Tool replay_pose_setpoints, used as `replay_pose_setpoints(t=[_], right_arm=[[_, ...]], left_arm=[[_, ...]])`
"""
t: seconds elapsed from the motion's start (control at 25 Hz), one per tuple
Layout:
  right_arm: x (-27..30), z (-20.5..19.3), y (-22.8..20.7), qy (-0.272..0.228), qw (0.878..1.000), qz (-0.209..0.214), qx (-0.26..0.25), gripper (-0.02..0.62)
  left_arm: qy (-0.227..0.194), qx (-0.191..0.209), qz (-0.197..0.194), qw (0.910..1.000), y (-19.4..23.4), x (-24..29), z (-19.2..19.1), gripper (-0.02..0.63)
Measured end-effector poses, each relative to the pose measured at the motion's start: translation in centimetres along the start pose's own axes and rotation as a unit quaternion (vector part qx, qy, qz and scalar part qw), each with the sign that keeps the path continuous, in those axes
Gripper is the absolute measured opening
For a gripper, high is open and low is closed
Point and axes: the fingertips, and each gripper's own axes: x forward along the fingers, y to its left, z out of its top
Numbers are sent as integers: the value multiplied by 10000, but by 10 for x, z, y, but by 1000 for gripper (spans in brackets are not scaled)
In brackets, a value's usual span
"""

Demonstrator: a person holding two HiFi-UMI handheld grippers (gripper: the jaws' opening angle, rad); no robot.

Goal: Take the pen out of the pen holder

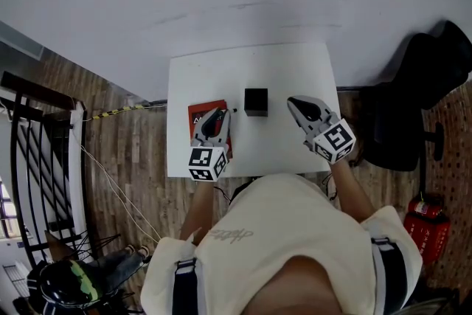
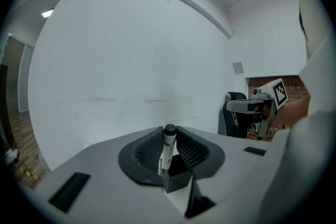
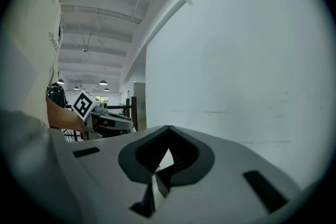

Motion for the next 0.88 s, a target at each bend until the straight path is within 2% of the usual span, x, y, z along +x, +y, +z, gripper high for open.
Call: replay_pose_setpoints(t=[0.44, 0.88], right_arm=[[-3, -2, 3, 84, 10000, 1, 11, 8], [-3, -6, -3, 110, 9999, -28, 81, 8]], left_arm=[[-51, 246, -44, 9997, -7, 0, 8, 87], [-28, 132, -85, 9999, -5, 10, 7, 87]])
